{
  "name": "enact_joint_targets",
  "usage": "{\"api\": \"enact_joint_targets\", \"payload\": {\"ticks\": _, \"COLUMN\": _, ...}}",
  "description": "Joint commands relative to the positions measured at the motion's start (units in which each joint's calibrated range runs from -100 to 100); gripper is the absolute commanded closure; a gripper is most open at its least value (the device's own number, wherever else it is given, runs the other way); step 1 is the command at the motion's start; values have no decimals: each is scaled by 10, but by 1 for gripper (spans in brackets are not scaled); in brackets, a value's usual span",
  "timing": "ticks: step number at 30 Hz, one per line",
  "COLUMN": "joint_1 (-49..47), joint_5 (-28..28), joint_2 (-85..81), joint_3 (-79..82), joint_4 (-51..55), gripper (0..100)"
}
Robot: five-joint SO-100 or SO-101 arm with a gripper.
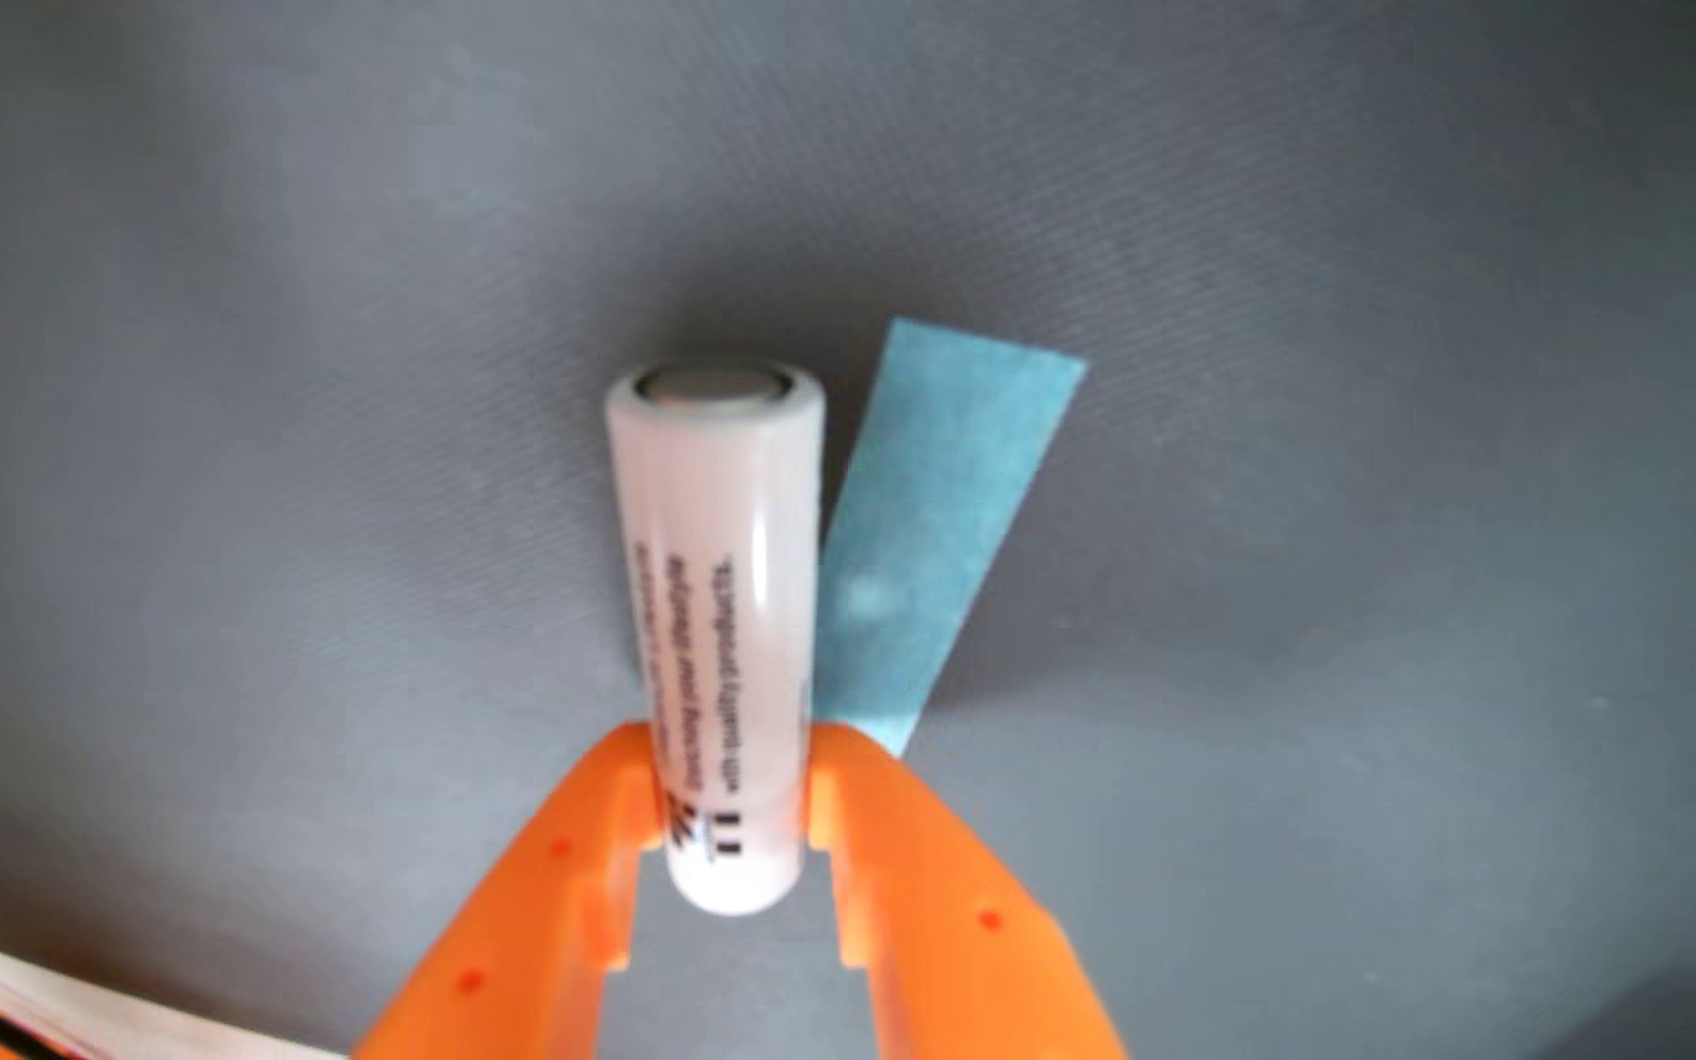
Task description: Insert Battery
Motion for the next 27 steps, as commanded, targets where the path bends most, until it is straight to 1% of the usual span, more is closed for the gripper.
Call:
{"api": "enact_joint_targets", "payload": {"ticks": 1, "joint_1": -4, "joint_5": -23, "joint_2": -71, "joint_3": -16, "joint_4": 29, "gripper": 98}}
{"api": "enact_joint_targets", "payload": {"ticks": 9, "joint_1": -39, "joint_5": -83, "joint_2": -205, "joint_3": 2, "joint_4": 38, "gripper": 98}}
{"api": "enact_joint_targets", "payload": {"ticks": 11, "joint_1": -59, "joint_5": -105, "joint_2": -229, "joint_3": 9, "joint_4": 40, "gripper": 98}}
{"api": "enact_joint_targets", "payload": {"ticks": 14, "joint_1": -109, "joint_5": -137, "joint_2": -248, "joint_3": 13, "joint_4": 70, "gripper": 98}}
{"api": "enact_joint_targets", "payload": {"ticks": 16, "joint_1": -142, "joint_5": -146, "joint_2": -260, "joint_3": 13, "joint_4": 93, "gripper": 98}}
{"api": "enact_joint_targets", "payload": {"ticks": 19, "joint_1": -174, "joint_5": -146, "joint_2": -272, "joint_3": 10, "joint_4": 116, "gripper": 98}}
{"api": "enact_joint_targets", "payload": {"ticks": 22, "joint_1": -174, "joint_5": -153, "joint_2": -275, "joint_3": 13, "joint_4": 119, "gripper": 98}}
{"api": "enact_joint_targets", "payload": {"ticks": 27, "joint_1": -148, "joint_5": -190, "joint_2": -280, "joint_3": 31, "joint_4": 110, "gripper": 98}}
